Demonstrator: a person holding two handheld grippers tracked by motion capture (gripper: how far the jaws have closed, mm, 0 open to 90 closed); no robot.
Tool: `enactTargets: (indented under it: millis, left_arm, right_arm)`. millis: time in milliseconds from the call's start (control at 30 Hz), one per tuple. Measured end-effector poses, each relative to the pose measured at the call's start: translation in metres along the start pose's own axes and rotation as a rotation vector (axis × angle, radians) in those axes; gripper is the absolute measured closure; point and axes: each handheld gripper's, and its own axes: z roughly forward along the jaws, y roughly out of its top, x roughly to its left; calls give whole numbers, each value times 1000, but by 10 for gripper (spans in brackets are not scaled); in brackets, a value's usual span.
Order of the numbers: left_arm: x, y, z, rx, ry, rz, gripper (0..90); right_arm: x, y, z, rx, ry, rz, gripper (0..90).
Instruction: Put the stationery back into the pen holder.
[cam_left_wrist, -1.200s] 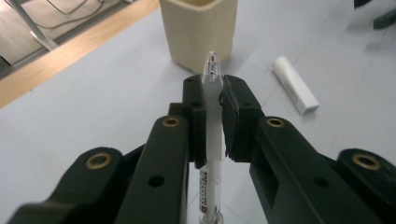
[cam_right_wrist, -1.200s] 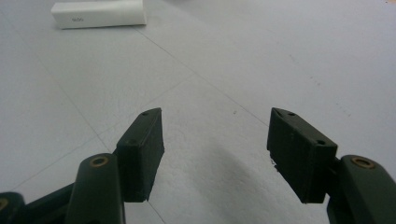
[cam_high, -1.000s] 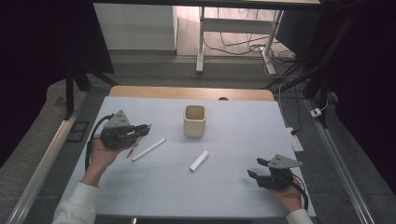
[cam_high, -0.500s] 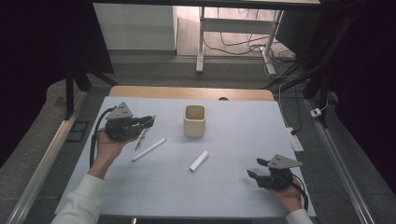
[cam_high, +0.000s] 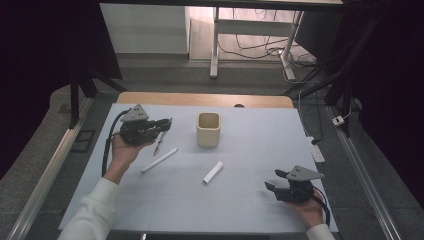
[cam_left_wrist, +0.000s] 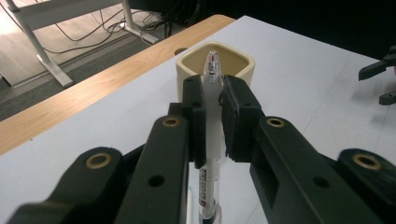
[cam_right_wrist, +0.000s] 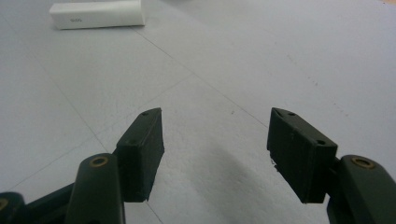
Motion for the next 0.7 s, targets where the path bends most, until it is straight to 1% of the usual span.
enactTargets:
  millis: [133, 333, 433, 567, 600, 700]
  left_arm:
    - [2, 2, 3, -11, -7, -7, 794]
    - [6, 5, 6, -22, -13, -30, 794]
    - [8, 7, 8, -24, -15, -35, 794]
    - [8, 10, 13, -19, -12, -31, 794]
    - [8, 11, 14, -15, -12, -27, 795]
    - [7, 13, 18, -16, -16, -25, 794]
  right_arm:
    - [0, 0, 0, -1, -2, 0, 357]
    - [0, 0, 0, -1, 1, 1, 357]
    - [0, 0, 0, -1, -1, 0, 357]
    - [0, 0, 0, -1, -1, 2, 357]
    - [1, 0, 0, 2, -9, -1, 357]
    - [1, 0, 0, 1, -3, -1, 357]
